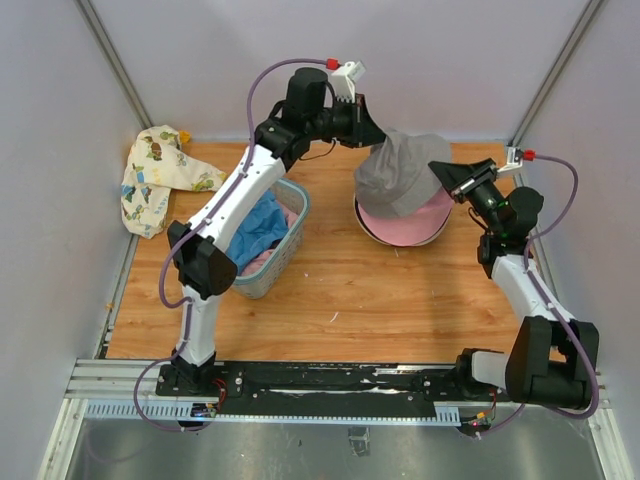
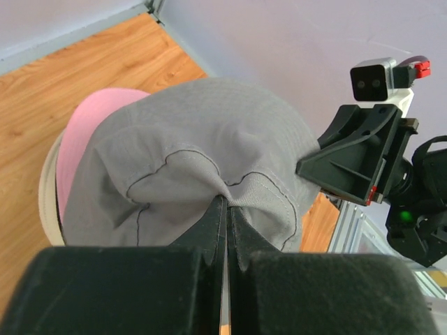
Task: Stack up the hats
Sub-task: Stack the hat on the hat.
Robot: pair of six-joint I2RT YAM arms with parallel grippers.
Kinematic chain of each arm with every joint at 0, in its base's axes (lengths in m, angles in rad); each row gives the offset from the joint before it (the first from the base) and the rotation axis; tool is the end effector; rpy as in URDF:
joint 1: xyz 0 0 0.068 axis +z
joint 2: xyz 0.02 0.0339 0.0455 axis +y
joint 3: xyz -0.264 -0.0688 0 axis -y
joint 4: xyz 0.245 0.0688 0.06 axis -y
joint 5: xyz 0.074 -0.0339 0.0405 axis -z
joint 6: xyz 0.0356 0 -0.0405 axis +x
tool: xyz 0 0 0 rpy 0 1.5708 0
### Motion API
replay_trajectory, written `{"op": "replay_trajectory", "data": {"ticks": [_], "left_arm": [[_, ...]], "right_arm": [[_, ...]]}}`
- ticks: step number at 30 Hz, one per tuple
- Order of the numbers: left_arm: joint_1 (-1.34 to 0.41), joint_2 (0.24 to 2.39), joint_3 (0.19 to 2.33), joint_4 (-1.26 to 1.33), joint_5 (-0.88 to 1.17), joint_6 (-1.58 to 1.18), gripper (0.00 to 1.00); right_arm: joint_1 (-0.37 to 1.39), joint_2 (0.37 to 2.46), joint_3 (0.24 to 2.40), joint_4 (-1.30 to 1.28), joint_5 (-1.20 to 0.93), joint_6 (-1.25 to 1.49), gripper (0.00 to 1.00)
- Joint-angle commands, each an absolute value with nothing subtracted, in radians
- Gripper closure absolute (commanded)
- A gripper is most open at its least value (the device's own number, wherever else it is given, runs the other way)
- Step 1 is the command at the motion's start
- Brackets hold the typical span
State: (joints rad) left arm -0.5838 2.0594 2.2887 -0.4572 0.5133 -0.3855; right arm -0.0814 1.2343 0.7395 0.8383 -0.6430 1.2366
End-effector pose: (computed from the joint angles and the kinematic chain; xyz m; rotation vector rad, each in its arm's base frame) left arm 0.3835 -0.2743 0.4370 0.5765 1.8329 -1.1332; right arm 0.2743 -0.0010 0.3337 0.3084 1.3966 1.3631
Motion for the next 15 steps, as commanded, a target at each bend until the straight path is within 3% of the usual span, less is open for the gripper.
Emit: {"op": "replay_trajectory", "data": {"ticks": [1, 4, 8, 12, 15], "left_arm": [[-0.611, 2.098, 2.352, -0.435, 0.523, -0.375, 0.99], [-0.625, 2.134, 2.390, -0.431, 0.532, -0.383, 0.97], [-0.628, 2.138, 2.386, -0.420, 0.515, -0.396, 0.62], [-0.627, 2.084, 2.294, -0.382, 0.456, -0.393, 0.47], [-0.621, 2.044, 2.230, -0.365, 0.399, -0.396, 0.42]], "right_arm": [[-0.136, 1.204, 0.669, 0.931, -0.674, 1.269, 0.83], [-0.172, 1.199, 0.630, 0.969, -0.683, 1.297, 0.83], [-0.205, 1.191, 0.602, 0.984, -0.694, 1.311, 0.83], [-0.229, 1.196, 0.578, 1.027, -0.706, 1.336, 0.83], [-0.245, 1.205, 0.554, 1.062, -0.713, 1.354, 0.83]]}}
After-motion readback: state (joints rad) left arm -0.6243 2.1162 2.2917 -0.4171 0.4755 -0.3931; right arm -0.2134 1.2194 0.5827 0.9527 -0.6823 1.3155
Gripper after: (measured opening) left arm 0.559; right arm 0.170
